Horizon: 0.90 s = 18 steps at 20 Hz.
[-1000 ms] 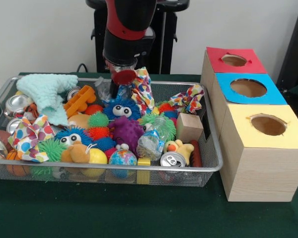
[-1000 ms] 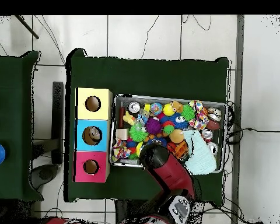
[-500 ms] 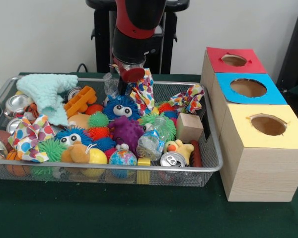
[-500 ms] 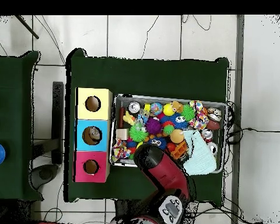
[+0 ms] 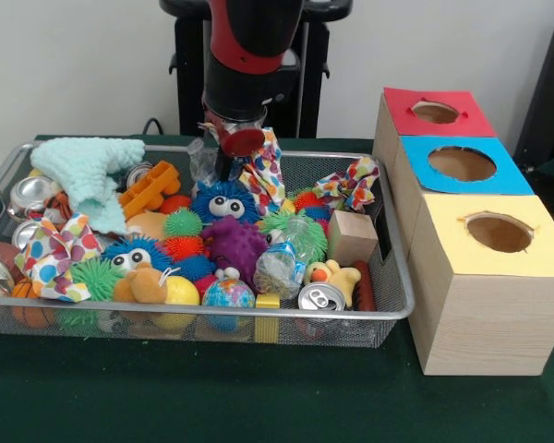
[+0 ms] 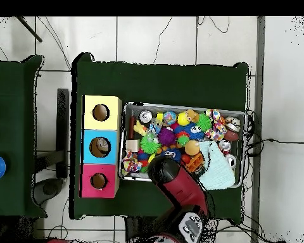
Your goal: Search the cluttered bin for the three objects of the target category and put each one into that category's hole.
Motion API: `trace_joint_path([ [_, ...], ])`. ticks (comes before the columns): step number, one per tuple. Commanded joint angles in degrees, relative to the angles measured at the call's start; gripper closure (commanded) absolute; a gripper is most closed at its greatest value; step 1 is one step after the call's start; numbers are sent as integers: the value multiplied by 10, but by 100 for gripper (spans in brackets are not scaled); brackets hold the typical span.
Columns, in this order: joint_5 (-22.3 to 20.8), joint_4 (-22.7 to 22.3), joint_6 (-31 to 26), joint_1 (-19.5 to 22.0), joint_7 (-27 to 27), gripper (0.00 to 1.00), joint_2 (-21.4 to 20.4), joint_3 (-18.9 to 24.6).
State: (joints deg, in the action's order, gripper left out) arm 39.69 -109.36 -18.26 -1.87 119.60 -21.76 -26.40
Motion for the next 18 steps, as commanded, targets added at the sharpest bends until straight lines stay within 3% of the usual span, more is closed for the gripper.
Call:
trace_joint_path([
  [1,-44,-43,131,48,66,100,6,131],
  [13,-153,-124,220,116,76,100,-49,178],
  [18,-190,-140,237,94,77,100,-69,157],
])
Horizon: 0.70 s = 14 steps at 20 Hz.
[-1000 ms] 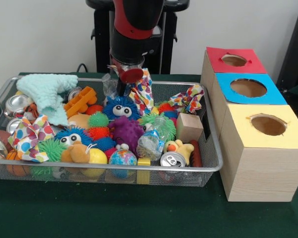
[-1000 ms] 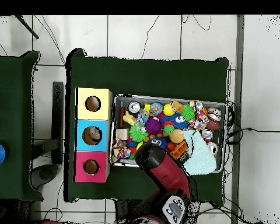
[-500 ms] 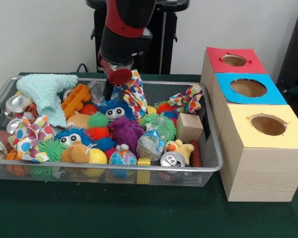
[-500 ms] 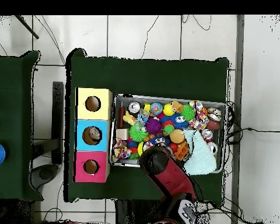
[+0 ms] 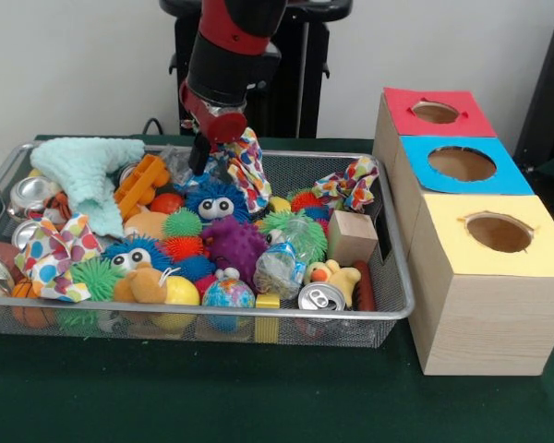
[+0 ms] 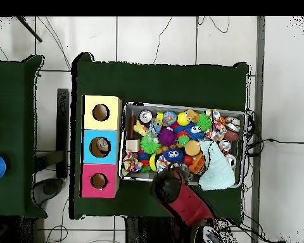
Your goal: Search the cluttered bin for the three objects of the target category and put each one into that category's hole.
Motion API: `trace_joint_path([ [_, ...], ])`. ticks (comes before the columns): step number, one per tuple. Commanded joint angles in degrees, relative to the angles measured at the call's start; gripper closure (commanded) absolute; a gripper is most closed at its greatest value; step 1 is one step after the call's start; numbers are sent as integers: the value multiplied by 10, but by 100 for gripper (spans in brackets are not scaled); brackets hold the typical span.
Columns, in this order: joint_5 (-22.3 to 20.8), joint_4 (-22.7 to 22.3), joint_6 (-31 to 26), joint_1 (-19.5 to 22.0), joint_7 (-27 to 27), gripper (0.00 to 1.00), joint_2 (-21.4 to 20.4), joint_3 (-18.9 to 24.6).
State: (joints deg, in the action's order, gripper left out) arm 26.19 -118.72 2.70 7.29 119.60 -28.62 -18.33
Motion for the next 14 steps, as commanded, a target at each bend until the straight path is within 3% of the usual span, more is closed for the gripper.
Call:
trace_joint_path([
  [1,-54,-47,29,-6,83,100,0,72],
  [14,-76,-52,25,2,90,100,-6,74],
])
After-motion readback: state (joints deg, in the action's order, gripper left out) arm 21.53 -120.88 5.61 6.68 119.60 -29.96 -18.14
